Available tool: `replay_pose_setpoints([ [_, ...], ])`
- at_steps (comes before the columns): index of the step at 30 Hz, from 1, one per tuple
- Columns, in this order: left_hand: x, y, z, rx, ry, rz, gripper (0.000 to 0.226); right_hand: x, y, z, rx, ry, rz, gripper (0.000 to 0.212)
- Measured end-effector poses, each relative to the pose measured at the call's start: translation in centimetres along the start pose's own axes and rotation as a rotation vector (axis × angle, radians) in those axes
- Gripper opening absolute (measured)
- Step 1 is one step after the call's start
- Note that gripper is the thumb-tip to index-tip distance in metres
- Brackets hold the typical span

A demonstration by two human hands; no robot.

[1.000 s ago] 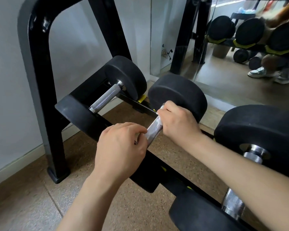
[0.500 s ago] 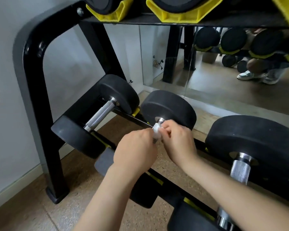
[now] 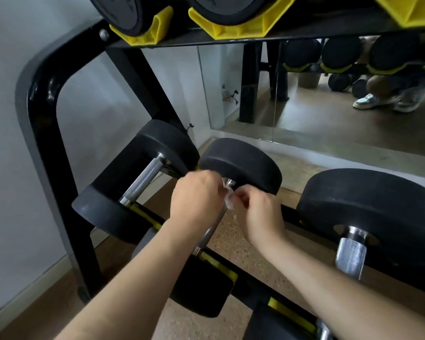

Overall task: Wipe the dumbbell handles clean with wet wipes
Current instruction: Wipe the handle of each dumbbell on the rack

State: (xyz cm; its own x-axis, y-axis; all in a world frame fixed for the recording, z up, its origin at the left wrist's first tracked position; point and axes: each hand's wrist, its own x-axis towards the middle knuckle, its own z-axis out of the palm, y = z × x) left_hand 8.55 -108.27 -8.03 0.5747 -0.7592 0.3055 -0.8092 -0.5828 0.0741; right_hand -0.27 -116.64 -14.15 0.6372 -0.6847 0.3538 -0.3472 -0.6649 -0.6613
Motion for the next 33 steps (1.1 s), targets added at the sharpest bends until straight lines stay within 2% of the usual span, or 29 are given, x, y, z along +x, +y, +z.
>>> replay_pose_setpoints([
  [3,-1.1,0.8,0.4,0.084,-0.088,0.026,0.015,-0.5,-0.1,-0.1,0.094,-0.06,0.015,0.018],
  [6,-0.4,1.3,1.4,0.057,-0.119,-0.07,0.013,-1.0,0.1,-0.8,0.156,-0.134,0.073,0.04],
  [9,1.4,1.8,2.3,-0.165,-0.236,-0.234,0.016,-1.6,0.3,-1.1,0.167,-0.262,0.123,0.054],
  [11,2.7,1.7,2.2,-0.454,-0.331,-0.336,0.014,-1.3,0.4,-1.0,0.238,-0.282,0.169,0.054],
  [13,3.0,1.7,2.1,-0.56,-0.368,-0.375,0.018,-1.0,0.4,-1.0,0.281,-0.265,0.229,0.05],
  [14,2.6,1.9,1.9,-0.436,-0.375,-0.33,0.018,-0.9,0.3,-1.0,0.292,-0.246,0.25,0.049],
  [16,1.1,3.0,1.5,0.053,-0.33,-0.119,0.018,-1.0,0.3,-1.2,0.334,-0.197,0.276,0.046],
  [17,0.0,3.8,1.3,0.224,-0.286,-0.013,0.023,-1.2,0.2,-1.4,0.373,-0.184,0.284,0.046],
  [20,-1.7,4.7,1.8,0.412,-0.214,0.175,0.04,-1.8,0.0,-1.8,0.467,-0.204,0.272,0.056],
  [22,-1.8,4.4,2.1,0.468,-0.2,0.207,0.044,-1.9,-0.1,-1.8,0.532,-0.212,0.27,0.058],
  [25,-1.5,3.9,2.1,0.45,-0.202,0.102,0.045,-1.8,0.1,-1.5,0.687,-0.184,0.333,0.059],
  [27,-0.3,3.6,2.1,0.373,-0.27,0.005,0.037,-1.6,0.2,-1.2,0.727,-0.167,0.352,0.061],
  [29,1.5,2.8,1.9,0.196,-0.392,-0.101,0.029,-1.5,0.3,-1.0,0.723,-0.164,0.345,0.061],
  [31,2.5,2.1,1.1,-0.089,-0.474,-0.245,0.034,-1.3,0.3,-0.8,0.722,-0.14,0.364,0.057],
  [32,2.6,1.9,1.0,-0.132,-0.48,-0.247,0.037,-1.3,0.4,-0.7,0.717,-0.125,0.372,0.054],
  [33,2.5,2.0,0.7,-0.078,-0.5,-0.195,0.038,-1.3,0.5,-0.6,0.695,-0.11,0.374,0.05],
])
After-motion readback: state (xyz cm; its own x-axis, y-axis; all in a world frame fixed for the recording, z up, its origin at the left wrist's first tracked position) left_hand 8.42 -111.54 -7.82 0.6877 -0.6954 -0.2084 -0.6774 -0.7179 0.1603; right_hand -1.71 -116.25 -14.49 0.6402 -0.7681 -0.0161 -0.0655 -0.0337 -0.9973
